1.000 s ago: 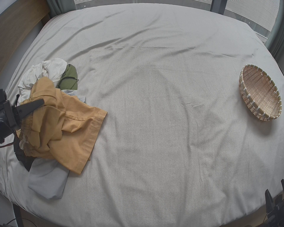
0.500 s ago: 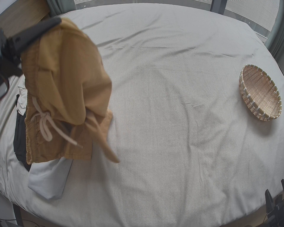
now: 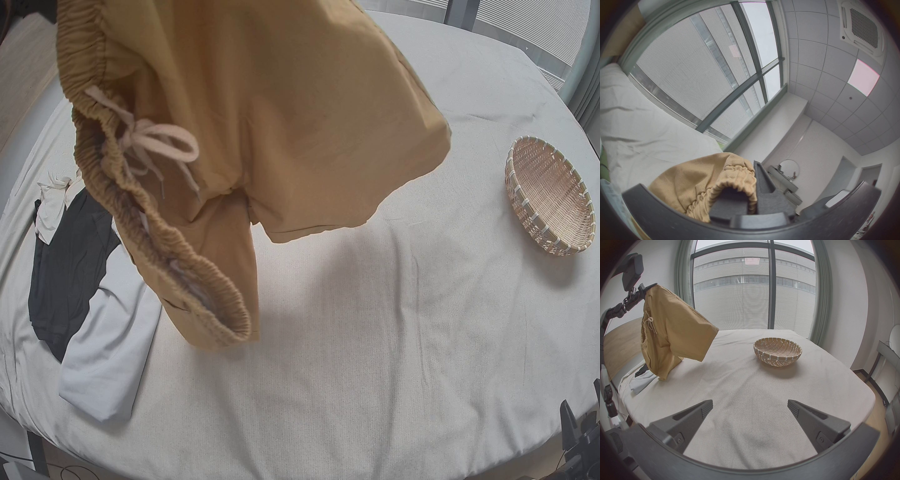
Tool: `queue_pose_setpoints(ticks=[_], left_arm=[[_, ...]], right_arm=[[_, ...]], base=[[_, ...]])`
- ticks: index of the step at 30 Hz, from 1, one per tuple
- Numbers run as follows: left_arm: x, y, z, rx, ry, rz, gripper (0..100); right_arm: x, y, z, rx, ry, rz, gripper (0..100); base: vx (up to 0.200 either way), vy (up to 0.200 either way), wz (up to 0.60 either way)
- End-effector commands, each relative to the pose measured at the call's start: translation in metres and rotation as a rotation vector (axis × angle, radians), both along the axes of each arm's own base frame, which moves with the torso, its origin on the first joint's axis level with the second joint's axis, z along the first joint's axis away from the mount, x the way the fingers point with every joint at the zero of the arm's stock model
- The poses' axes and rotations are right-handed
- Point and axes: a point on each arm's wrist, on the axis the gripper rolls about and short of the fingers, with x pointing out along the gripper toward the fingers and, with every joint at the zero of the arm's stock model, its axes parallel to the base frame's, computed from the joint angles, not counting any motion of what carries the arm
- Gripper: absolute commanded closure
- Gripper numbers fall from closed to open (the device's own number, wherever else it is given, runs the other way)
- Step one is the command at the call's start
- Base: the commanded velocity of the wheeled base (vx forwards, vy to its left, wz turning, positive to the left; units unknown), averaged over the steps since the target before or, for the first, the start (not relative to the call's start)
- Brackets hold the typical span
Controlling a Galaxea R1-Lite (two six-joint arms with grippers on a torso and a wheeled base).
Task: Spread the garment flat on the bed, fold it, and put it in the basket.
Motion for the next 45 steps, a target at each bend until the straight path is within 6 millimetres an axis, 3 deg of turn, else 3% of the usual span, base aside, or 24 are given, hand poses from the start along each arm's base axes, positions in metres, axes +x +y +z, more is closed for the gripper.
queue_pose_setpoints(ticks=[1,5,11,13,23,38,40,45], left_arm=[[-0.009,-0.02,0.001,0.013,0.003,-0.104,100],[-0.015,-0.02,-0.008,0.033,0.025,-0.135,100],[-0.014,-0.022,-0.047,0.13,0.1,-0.141,100],[-0.012,-0.025,-0.051,0.139,0.108,-0.141,100],[-0.009,-0.031,-0.038,0.111,0.069,-0.166,100],[0.02,-0.039,-0.034,0.106,0.053,-0.075,100],[0.02,-0.039,-0.033,0.097,0.045,-0.077,100],[0.021,-0.041,-0.033,0.095,0.045,-0.075,100]], right_arm=[[0.0,0.0,-0.005,0.001,0.001,-0.001,0],[0.0,0.0,-0.005,-0.002,0.002,0.0,0],[0.0,0.0,-0.005,-0.005,0.002,0.002,0],[0.0,0.0,-0.005,-0.005,0.002,0.002,0],[0.0,0.0,-0.005,-0.001,0.001,-0.001,0],[0.0,0.0,-0.004,0.001,-0.008,-0.003,0],[-0.001,0.0,0.002,-0.009,-0.052,0.0,0],[-0.009,0.0,0.046,-0.024,-0.144,-0.004,0]], base=[[0.0,0.0,0.0],[0.0,0.0,0.0],[0.0,0.0,0.0],[0.0,0.0,0.0],[0.0,0.0,0.0],[0.0,0.0,0.0],[0.0,0.0,0.0],[0.0,0.0,0.0]])
